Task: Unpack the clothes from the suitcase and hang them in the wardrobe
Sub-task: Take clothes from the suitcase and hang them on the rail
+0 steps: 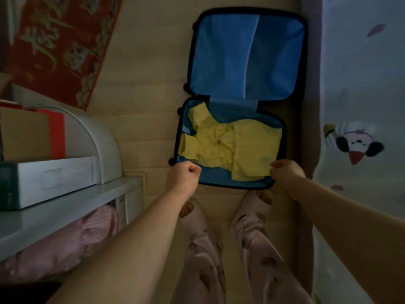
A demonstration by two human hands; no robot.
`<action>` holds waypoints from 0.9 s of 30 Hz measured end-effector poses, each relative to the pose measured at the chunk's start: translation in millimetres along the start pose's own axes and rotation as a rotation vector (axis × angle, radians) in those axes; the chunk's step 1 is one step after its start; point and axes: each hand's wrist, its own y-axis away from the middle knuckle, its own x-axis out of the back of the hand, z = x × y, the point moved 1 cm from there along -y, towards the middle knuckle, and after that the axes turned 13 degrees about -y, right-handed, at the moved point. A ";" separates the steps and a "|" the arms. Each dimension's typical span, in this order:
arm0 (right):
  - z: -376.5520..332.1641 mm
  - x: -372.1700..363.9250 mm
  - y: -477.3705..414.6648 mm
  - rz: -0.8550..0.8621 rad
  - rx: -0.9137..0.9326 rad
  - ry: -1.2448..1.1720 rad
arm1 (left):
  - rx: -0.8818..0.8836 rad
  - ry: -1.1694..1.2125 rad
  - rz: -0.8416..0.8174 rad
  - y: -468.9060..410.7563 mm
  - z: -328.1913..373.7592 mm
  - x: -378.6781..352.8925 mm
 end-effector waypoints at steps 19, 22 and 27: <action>52.4 -80.0 -155.9 0.055 -0.256 -0.206 | -0.006 0.098 -0.051 -138.8 -27.4 -71.7; 55.3 -88.5 -158.7 0.156 -0.255 -0.363 | -0.012 0.088 -0.071 -142.6 -32.3 -80.1; 50.9 -92.9 -164.5 0.029 -0.258 -0.567 | -0.009 0.114 -0.096 -150.4 -35.0 -86.9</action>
